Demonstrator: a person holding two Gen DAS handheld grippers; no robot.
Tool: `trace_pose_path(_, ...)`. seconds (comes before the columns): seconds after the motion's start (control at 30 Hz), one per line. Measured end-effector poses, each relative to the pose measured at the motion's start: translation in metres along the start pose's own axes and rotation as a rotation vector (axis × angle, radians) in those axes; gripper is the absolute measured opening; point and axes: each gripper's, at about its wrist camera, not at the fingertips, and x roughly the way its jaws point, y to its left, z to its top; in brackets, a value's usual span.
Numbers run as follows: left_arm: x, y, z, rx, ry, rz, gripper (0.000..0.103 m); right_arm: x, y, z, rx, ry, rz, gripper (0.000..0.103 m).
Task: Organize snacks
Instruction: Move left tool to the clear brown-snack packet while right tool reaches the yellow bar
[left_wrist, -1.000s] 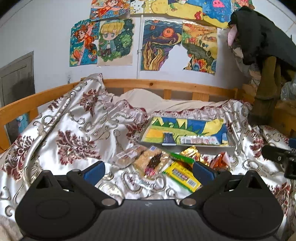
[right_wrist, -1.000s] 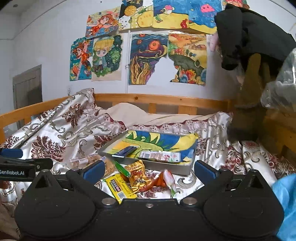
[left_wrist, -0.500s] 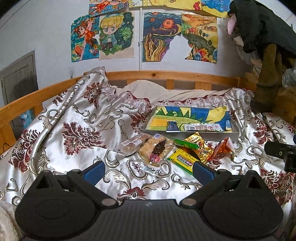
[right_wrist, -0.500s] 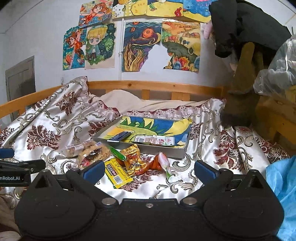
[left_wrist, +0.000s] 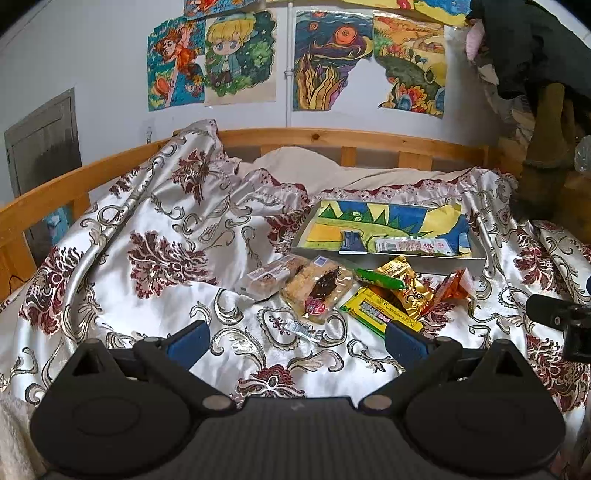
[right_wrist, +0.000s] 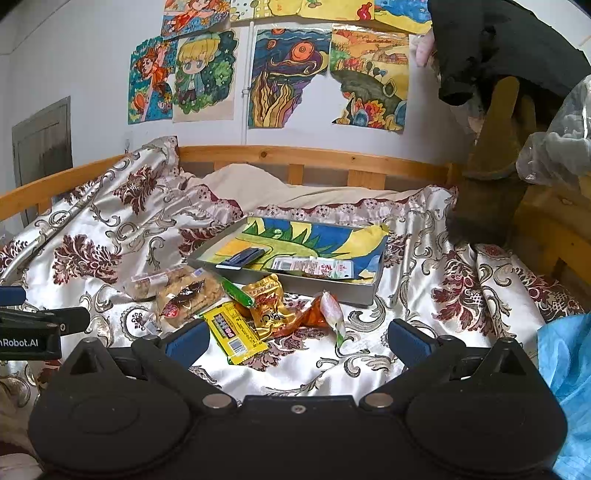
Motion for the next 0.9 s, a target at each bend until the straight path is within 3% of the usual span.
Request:
trace_pose_path(0.37, 0.023, 0.003, 0.016, -0.014, 0.111, 0.015, 0.103, 0.017, -0.001, 0.006, 0.016, 0.061, 0.045, 0.102)
trace_pose_path(0.9, 0.102, 0.018, 0.051, 0.092, 0.240, -0.131, 0.103, 0.079, 0.008, 0.018, -0.081, 0.097, 0.178, 0.102)
